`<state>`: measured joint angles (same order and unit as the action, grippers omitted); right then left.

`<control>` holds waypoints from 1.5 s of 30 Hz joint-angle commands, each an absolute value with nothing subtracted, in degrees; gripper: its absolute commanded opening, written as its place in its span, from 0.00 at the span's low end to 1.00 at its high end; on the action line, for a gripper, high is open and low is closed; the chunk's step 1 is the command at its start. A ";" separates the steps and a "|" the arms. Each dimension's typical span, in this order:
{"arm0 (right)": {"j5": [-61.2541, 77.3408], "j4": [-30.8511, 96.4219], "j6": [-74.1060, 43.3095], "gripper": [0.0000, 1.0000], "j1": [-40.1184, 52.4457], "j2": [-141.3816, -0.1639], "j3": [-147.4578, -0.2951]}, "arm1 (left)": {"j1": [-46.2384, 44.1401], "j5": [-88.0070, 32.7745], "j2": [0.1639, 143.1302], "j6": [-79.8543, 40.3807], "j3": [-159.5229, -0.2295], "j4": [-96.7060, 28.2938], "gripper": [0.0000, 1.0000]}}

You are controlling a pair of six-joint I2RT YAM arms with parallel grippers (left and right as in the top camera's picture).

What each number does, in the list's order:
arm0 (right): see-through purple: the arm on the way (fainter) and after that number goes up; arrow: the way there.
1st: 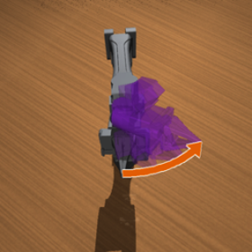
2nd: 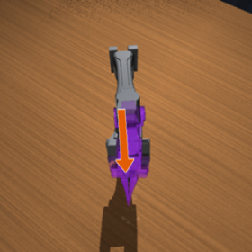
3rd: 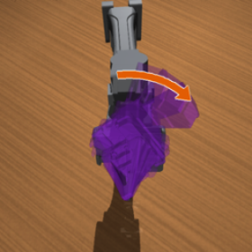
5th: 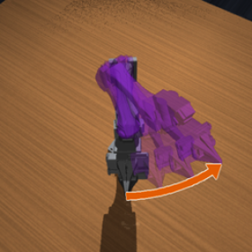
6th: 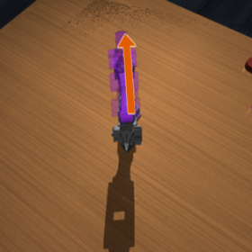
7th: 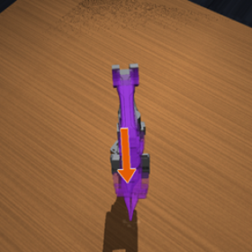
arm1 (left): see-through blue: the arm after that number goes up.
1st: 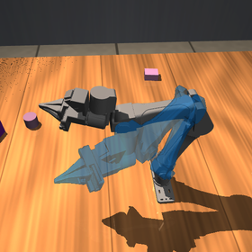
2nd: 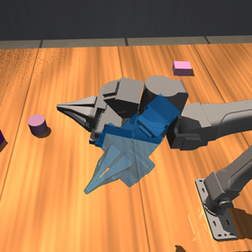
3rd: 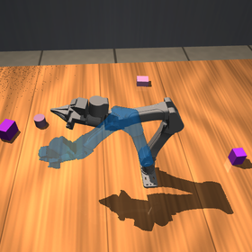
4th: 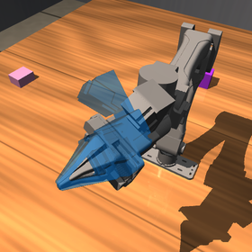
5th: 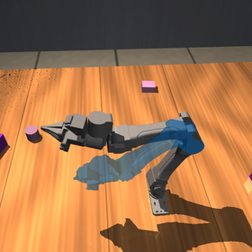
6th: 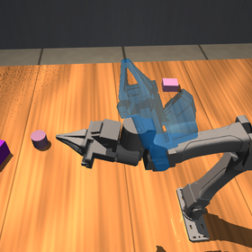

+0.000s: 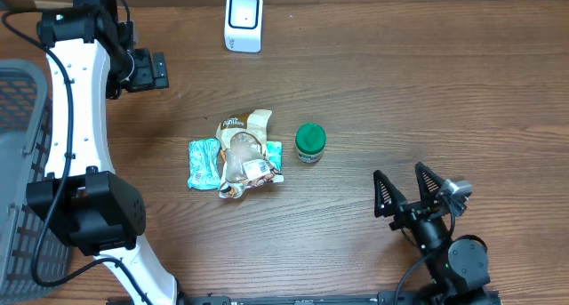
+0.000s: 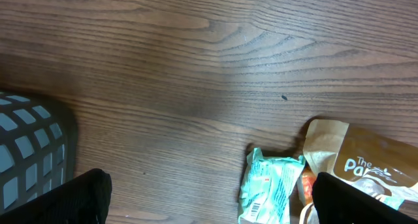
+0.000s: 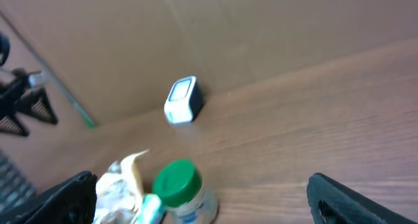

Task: Scan the item barcode
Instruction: 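Reach the right gripper to the green-capped jar and grasp it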

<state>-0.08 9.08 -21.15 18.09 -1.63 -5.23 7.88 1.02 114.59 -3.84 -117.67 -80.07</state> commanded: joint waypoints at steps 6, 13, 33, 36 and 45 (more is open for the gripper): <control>11.07 28.10 -17.50 1.00 18.31 -21.21 -34.48 | 7.81 0.40 112.86 -2.35 -117.36 -79.85 1.00; 17.93 47.24 -17.50 1.00 18.33 -48.51 -59.48 | 7.81 0.40 112.86 -2.35 -117.36 -79.88 1.00; 35.97 42.48 -22.26 0.85 23.64 -94.72 -75.77 | 7.81 0.40 112.86 -2.35 -117.36 -79.85 1.00; 25.02 43.75 -30.30 0.80 30.57 -95.24 -75.70 | 7.81 0.40 112.86 -2.35 -117.36 -79.88 1.00; 8.88 44.69 -44.56 0.78 39.68 -95.33 -71.83 | 7.81 0.40 112.86 -2.35 -117.36 -79.88 1.00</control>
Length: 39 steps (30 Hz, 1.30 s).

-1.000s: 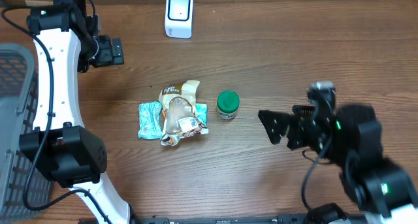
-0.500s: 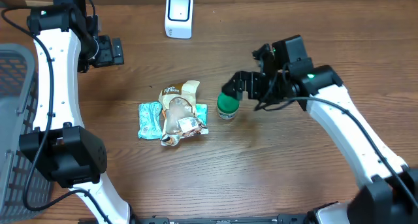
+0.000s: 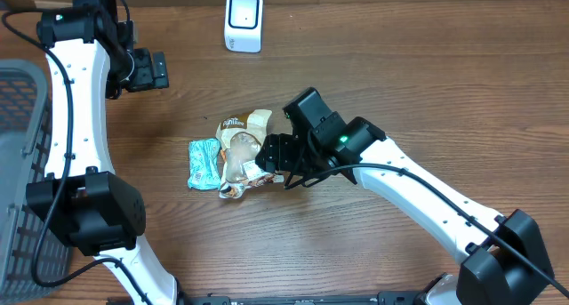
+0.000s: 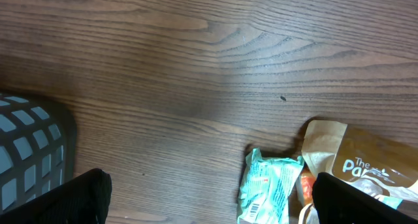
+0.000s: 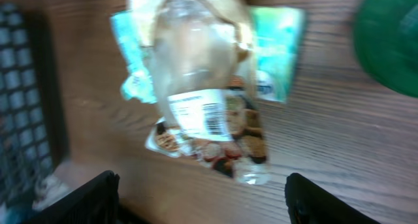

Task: Scan the item barcode
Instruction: 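Reach the right gripper to the green-capped jar and grasp it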

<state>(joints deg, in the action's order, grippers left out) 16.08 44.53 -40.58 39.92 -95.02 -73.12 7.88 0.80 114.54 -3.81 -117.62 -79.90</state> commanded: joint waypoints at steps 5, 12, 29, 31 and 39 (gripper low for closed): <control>-7.01 44.60 -33.56 0.82 39.68 -95.33 -71.81 | 7.81 0.40 112.86 -2.35 -117.36 -79.88 1.00; -12.82 39.86 -23.00 0.86 39.62 -99.07 -71.81 | 7.81 0.40 112.86 -2.35 -117.36 -79.85 1.00; -12.27 43.75 -18.37 0.87 36.93 -102.65 -77.10 | 7.81 0.40 112.86 -2.35 -117.36 -79.88 1.00; -11.94 46.48 -15.00 0.88 36.88 -102.65 -79.88 | 7.81 0.40 112.86 -2.35 -117.36 -79.88 1.00; -8.75 49.69 -7.92 0.90 35.40 -103.00 -80.68 | 7.81 0.40 112.86 -2.35 -117.36 -79.88 1.00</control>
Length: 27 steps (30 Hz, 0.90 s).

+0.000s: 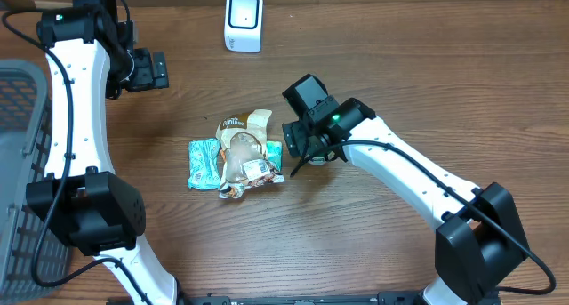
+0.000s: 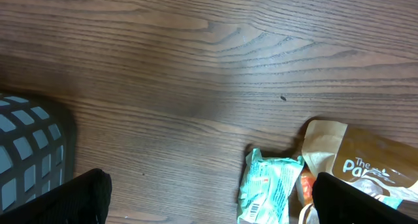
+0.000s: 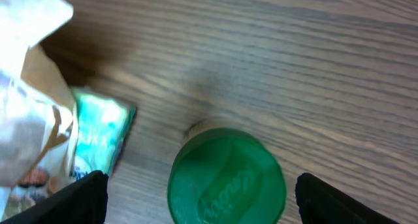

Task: Scan the item barcode
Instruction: 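Reach the right gripper to the green-capped jar and grasp it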

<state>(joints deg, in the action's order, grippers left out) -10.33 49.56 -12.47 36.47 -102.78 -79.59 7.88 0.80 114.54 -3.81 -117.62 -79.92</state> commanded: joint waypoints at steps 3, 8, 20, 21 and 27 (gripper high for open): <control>-7.40 50.65 -4.03 0.90 33.85 -103.88 -80.64 | 7.81 0.40 112.86 -2.35 -117.36 -79.88 1.00; -3.42 50.70 -0.56 0.90 31.88 -106.17 -80.64 | 7.81 0.40 112.86 -2.35 -117.36 -79.85 1.00; -1.80 49.98 -1.28 0.80 31.75 -109.34 -80.62 | 7.81 0.40 112.86 -2.35 -117.36 -79.88 0.99; -1.83 49.98 -1.26 0.75 31.75 -109.34 -80.62 | 7.81 0.40 112.86 -2.35 -117.36 -79.88 1.00; -1.76 50.02 -1.72 0.63 31.75 -109.30 -80.75 | 7.81 0.40 112.86 -2.35 -117.36 -79.85 1.00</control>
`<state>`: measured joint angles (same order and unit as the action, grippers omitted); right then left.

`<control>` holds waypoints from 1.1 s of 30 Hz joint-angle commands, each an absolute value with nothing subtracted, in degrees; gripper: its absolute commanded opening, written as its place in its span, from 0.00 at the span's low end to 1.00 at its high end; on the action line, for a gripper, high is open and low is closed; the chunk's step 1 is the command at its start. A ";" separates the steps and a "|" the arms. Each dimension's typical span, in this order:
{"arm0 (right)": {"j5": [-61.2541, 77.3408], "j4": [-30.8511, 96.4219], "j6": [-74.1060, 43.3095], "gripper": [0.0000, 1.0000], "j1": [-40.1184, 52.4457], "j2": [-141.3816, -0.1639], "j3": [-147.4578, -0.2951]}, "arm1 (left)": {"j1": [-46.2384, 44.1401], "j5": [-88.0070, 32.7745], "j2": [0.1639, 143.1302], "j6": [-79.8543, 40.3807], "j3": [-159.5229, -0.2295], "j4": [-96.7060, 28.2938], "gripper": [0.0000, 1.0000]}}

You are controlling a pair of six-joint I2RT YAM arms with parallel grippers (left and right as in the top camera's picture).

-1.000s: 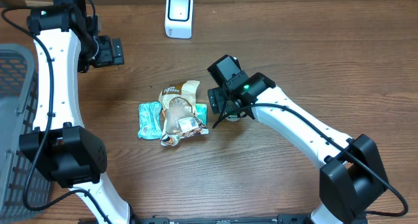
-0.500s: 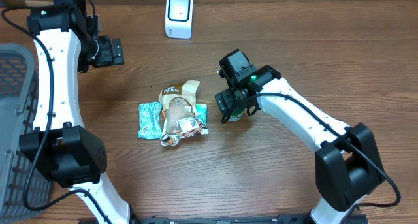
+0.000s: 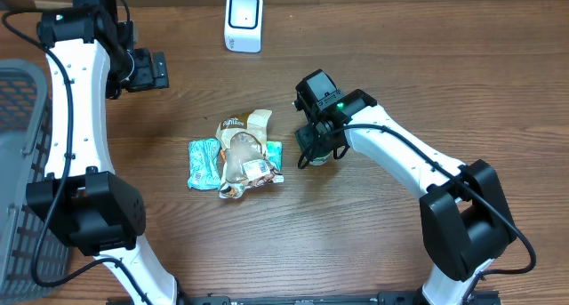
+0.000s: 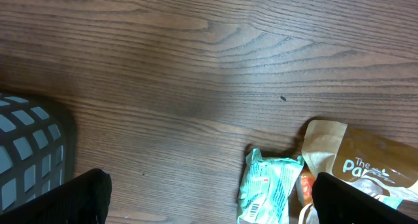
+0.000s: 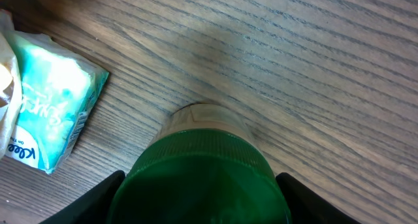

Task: Scan the item barcode
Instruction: 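Reach the right gripper to the green-capped jar and grasp it, then lift the jar and hold it under the scanner, right gripper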

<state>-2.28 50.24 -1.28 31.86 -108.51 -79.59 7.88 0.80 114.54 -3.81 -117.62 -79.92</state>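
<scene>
A jar with a green lid (image 5: 202, 178) stands on the wooden table just right of the heap of packets. My right gripper (image 5: 200, 188) is down over it, a finger against each side of the lid, shut on it. From overhead, that gripper (image 3: 313, 147) hides nearly all of the jar. The white barcode scanner (image 3: 244, 20) stands at the table's far edge. Far off to the left, my left gripper (image 3: 148, 71) hangs open and empty above bare wood.
Left of the jar lies a brown and clear snack bag (image 3: 242, 154) on top of teal tissue packets (image 3: 204, 163), one of them (image 5: 49, 119) close to the jar. A grey mesh basket (image 3: 18, 163) stands at the left edge.
My right gripper has come down from above the green lid to around it, and its fingers have narrowed onto the lid's sides. The left arm has not moved.
My right gripper first rested open near the front right edge. Then it hung over the snack bag heap, later above the green-lidded jar. Now it grips the jar's lid. The left arm and the packets stayed in place throughout.
</scene>
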 commanded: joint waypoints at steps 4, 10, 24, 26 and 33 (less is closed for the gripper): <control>-0.97 52.45 -3.81 0.50 31.75 -109.25 -83.99 | 7.81 0.40 112.86 -2.35 -117.36 -79.85 1.00; 8.43 62.48 -4.49 0.41 31.75 -108.90 -97.97 | 7.81 0.40 112.86 -2.35 -117.36 -79.88 1.00; 65.71 67.81 4.99 0.35 23.51 -104.68 -114.85 | 7.81 0.40 112.86 -2.35 -117.36 -79.88 1.00; 65.95 67.83 4.99 0.35 22.79 -104.60 -114.85 | 7.81 0.40 112.86 -2.35 -117.36 -79.88 1.00; 48.05 66.28 4.54 0.35 23.99 -104.64 -114.80 | 7.81 0.40 112.86 -2.35 -117.36 -79.88 1.00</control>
